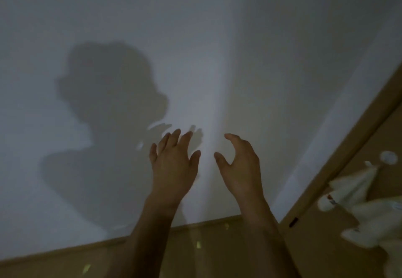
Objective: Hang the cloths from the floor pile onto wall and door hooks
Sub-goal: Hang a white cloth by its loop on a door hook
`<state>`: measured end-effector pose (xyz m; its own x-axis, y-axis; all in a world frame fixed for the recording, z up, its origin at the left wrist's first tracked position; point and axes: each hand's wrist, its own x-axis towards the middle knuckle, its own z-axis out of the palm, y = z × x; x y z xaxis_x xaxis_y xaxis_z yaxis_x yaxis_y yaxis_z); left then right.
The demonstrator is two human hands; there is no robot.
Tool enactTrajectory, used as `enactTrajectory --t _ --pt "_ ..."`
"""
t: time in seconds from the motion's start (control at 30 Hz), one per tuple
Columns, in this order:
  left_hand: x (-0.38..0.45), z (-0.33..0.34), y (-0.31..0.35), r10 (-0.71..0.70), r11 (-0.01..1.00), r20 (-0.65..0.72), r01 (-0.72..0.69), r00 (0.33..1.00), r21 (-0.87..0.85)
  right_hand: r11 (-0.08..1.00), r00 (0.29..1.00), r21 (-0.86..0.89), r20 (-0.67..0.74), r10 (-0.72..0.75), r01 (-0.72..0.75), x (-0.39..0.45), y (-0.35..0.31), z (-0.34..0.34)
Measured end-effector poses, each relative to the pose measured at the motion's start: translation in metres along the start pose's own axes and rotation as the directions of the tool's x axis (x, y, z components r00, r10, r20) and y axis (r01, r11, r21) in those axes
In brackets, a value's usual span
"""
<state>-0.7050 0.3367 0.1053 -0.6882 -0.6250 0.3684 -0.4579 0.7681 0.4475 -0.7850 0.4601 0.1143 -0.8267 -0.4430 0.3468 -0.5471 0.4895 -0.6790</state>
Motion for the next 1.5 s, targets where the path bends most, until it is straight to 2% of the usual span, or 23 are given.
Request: enactTrajectory --t 0.27,0.43,0.57,0.73,0.93,1.13,1.4,1.5 --pt "-0.056 -0.064 -0.108 -0.230 0.969 -0.065 0.235 0.971 0.078 0.988 0.964 0.063 0.219 -0.148 0.138 -0.041 -0.082 0.086" --pt "-0.083 -0.100 -0.166 -0.390 0.910 -0.140 0.404 0.910 0.091 0.962 0.895 0.145 0.357 -0.269 0.231 -0.063 -0.132 0.140" --pt "-0.102 -0.123 -0.209 -0.486 0.856 -0.214 0.511 0.847 0.077 0.928 0.806 0.219 0.461 -0.371 0.302 -0.072 -0.171 0.183" --pt "-0.114 -0.142 -0.263 -0.608 0.746 -0.301 0.658 0.735 0.103 0.882 0.678 0.318 0.564 -0.472 0.349 -0.077 -0.217 0.244" --pt "-0.099 -0.165 -0.313 -0.722 0.566 -0.417 0.818 0.553 0.104 0.800 0.490 0.412 0.637 -0.595 0.436 -0.061 -0.273 0.312" --pt "-0.090 -0.189 -0.345 -0.755 0.424 -0.524 0.903 0.395 0.069 0.716 0.333 0.533 0.644 -0.689 0.451 -0.057 -0.323 0.357" --pt "-0.119 -0.214 -0.393 -0.795 0.230 -0.578 0.973 0.183 -0.008 0.606 0.116 0.648 0.633 -0.765 0.460 -0.095 -0.376 0.410" --pt "-0.131 -0.229 -0.417 -0.797 0.187 -0.589 0.982 0.130 -0.037 0.566 0.048 0.681 0.619 -0.784 0.465 -0.117 -0.401 0.433"
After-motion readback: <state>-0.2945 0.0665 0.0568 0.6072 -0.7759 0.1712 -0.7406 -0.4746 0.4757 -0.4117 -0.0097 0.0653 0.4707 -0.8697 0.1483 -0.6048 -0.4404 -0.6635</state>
